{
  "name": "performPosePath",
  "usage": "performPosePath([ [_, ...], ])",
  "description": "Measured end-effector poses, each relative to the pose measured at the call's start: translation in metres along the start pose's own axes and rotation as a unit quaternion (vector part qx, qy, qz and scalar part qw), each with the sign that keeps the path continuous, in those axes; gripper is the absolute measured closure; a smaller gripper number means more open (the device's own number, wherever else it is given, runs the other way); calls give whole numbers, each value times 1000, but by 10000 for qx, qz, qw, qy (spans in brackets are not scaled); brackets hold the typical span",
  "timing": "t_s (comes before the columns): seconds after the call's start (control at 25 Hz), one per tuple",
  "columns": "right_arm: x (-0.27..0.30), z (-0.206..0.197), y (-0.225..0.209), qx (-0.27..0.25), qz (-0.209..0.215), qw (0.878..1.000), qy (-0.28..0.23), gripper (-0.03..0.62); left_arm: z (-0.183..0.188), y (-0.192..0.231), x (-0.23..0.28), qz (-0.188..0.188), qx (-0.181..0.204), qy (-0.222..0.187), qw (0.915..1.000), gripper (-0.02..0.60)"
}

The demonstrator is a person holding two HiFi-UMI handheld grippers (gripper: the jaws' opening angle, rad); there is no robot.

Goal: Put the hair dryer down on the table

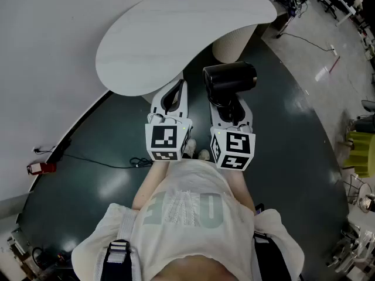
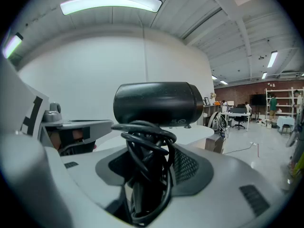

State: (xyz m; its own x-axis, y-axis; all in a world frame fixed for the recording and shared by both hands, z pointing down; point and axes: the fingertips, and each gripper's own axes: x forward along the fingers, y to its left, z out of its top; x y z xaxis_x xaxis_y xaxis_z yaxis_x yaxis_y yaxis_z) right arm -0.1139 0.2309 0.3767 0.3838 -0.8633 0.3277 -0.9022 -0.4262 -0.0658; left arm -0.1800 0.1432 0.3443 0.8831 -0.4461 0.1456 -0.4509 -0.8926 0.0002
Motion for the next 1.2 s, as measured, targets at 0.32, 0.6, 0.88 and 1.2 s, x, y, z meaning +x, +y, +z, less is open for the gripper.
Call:
performPosePath([
  [0.32, 0, 2, 1, -37, -64, 10000, 22, 362, 1, 3, 1, -48, -71, -12, 10000, 577],
  [0.6, 6, 5, 5, 171, -129, 9997, -97, 362, 1, 17, 6, -123, -106, -54, 9999, 577],
  [0.88, 28, 19, 1, 183, -394, 9984, -349, 362, 9, 51, 26, -221, -203, -221, 9993, 577],
  [1.2, 59, 28, -26, 259, -645, 9967, -426, 362, 16, 58, 67, -372, -62, -336, 9987, 577],
])
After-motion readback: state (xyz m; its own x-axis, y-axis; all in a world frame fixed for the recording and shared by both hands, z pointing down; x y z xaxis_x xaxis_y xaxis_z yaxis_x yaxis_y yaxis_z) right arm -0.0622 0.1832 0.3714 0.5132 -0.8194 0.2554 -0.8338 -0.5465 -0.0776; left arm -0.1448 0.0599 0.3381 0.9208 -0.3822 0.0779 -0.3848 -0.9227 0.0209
